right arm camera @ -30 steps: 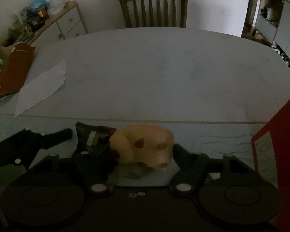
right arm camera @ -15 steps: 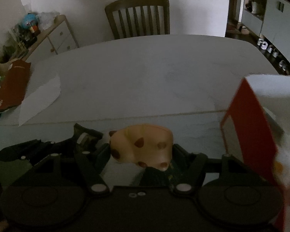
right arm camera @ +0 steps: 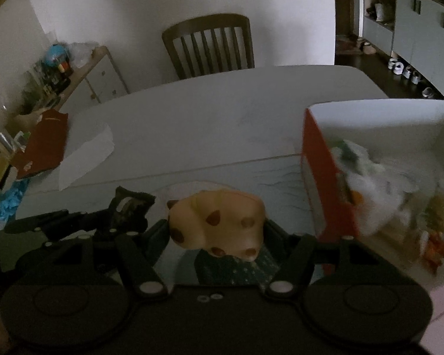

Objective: Organize objects
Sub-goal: 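Carry the black bag and bread toy with both tools over the shoebox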

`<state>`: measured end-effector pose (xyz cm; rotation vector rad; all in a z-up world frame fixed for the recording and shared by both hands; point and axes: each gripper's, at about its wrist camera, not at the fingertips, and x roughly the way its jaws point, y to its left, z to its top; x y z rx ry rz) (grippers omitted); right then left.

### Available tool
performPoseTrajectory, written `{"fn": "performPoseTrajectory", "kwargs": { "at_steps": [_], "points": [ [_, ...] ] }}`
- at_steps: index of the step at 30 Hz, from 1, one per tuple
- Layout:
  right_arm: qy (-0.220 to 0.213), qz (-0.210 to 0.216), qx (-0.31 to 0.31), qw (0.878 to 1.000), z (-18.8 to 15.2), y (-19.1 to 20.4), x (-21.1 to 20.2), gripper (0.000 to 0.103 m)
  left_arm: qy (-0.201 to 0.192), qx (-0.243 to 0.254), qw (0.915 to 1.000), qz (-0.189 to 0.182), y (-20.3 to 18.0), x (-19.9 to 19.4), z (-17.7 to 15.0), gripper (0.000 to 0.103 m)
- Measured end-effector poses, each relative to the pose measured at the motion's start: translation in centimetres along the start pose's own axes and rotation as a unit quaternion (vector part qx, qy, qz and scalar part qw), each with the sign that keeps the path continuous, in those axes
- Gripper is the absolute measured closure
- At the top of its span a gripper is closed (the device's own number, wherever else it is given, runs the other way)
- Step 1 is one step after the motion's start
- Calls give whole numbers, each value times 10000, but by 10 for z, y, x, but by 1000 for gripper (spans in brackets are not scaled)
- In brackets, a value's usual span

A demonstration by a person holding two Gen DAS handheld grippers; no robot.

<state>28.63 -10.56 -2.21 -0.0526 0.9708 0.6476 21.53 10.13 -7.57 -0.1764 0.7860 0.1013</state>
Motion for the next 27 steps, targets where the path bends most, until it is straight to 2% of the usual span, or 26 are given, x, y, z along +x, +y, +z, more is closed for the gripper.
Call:
{"fn": "performPoseTrajectory", "kwargs": {
  "at_steps": [12,27],
  "points": [
    [-313,19,121,9994,-11,-35,-55,35,-44,211,9991,-354,-51,-36,4,66],
    [-492,-29,328,9982,-20,-104,-90,35,-141,495,9966,-636,-126,-36,17,66]
  ]
}}
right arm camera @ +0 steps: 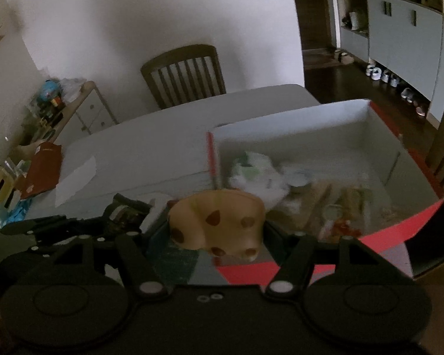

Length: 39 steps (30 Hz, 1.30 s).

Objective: Organize objects
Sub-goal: 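Carry the black bag and bread toy with both tools over the shoebox, then lower and release the black bag and bread toy into the shoebox with both tools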

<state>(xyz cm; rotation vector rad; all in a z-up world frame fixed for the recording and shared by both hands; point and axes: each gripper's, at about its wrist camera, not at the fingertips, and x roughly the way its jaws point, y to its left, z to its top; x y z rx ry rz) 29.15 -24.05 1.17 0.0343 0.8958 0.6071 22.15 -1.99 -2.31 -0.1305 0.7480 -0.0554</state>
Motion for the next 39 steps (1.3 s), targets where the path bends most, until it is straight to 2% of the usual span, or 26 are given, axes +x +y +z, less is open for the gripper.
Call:
{"fn": "performPoseTrajectory", "kwargs": {
  "at_steps": [12,20,28,39],
  "points": [
    [-116,-190,222,9995,7,-67,-10,35,41,362,9991,-199,-60,24,17,66],
    [-204,-436,298,9984,24,-109,-5,35,155,764,9963,-350,-101,53,35,66],
    [-149,-610,361,9974,43,-137,21,35,571,1076,9912,-513,-129,98,49,66],
    [87,-682,529,9962,62,-149,69,35,978,1371,9844,-509,-155,145,61,66]
  ]
}}
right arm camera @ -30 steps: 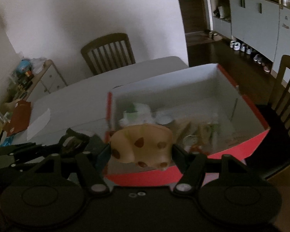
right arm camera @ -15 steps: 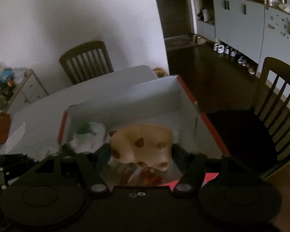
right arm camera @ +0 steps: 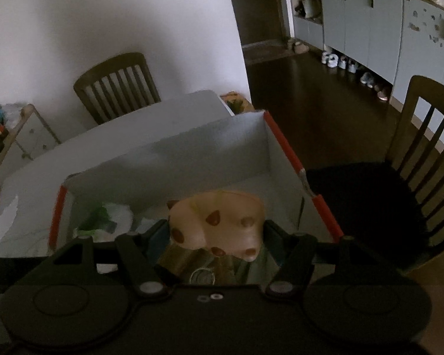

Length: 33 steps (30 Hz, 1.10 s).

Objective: Organize objects
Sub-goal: 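Lower and release the black bag and bread toy into the shoebox with both tools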

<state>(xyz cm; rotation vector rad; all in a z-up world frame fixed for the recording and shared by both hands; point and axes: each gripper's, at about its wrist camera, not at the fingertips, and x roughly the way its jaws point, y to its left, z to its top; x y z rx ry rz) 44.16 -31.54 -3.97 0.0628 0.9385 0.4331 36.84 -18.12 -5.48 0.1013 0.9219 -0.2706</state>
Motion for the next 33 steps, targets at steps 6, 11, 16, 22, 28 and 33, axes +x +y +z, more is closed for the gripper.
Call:
{"fn": "performPoseTrajectory", "kwargs": {
  "at_steps": [6,11,16,22,28,33],
  "points": [
    [213,-194,82,9996,0,-3,24,35,212,43,9997,90,-1,20,10,66],
    [325,-291,74,9990,-5,-1,33,34,344,113,9993,58,-4,32,14,66],
    [387,-313,88,9987,-8,1,37,31,470,79,9989,41,-2,39,16,66],
    [479,-248,250,9982,-8,-4,39,31,661,-7,9978,-59,3,44,16,65],
    [402,-241,280,9985,-10,-5,30,25,625,-241,9976,-180,11,39,17,53],
    [341,-178,308,9988,-11,-4,20,24,461,-353,9980,-252,14,31,12,47]
  ]
}}
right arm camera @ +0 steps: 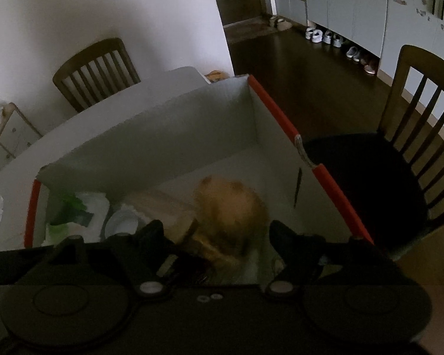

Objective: Organize objects
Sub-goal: 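Lower and release the black bag and bread toy into the shoebox with both tools, then withdraw both open tools up from the shoebox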

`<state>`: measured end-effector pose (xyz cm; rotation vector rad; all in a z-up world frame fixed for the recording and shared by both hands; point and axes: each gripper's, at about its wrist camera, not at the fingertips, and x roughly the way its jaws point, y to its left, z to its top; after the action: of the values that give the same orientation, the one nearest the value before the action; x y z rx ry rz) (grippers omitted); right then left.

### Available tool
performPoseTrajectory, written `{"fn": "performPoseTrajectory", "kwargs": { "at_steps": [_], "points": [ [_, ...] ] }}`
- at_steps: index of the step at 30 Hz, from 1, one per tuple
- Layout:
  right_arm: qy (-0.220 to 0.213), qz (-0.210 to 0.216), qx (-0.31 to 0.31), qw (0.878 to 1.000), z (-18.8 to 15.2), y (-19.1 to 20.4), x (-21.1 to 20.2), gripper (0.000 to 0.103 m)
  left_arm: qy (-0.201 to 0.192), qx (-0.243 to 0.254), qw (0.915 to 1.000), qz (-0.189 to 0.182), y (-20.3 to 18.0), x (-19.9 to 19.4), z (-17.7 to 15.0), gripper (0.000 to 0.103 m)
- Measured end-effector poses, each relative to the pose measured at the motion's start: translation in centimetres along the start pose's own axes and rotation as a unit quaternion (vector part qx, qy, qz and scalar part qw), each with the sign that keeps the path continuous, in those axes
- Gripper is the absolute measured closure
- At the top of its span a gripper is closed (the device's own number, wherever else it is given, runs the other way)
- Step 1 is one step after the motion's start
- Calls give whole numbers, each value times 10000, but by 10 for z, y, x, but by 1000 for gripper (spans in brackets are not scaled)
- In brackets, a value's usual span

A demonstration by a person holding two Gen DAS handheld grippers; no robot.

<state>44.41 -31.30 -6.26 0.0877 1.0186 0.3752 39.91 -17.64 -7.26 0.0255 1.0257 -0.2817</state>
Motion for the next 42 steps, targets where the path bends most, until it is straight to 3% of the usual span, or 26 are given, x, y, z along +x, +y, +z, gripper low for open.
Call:
{"fn": "performPoseTrajectory", "kwargs": {
  "at_steps": [3,12,22,35,42],
  "points": [
    [-20,43,-40,10000,-2,2,-7,21,-105,-39,9999,-87,0,-5,-3,40],
    [-265,279,-29,9993,-5,5,-39,14,-445,-57,9989,-160,-2,-29,-11,39],
    [-590,632,-325,9957,-14,21,-81,11,-920,-496,9940,-314,19,-64,-26,39],
    [-992,706,-758,9897,-39,29,-119,10,-1246,-768,9891,-152,41,-102,-46,39],
    [-1405,557,-1272,9803,-58,44,-138,5,-1428,-776,9867,-34,45,-125,-62,39]
  ]
}}
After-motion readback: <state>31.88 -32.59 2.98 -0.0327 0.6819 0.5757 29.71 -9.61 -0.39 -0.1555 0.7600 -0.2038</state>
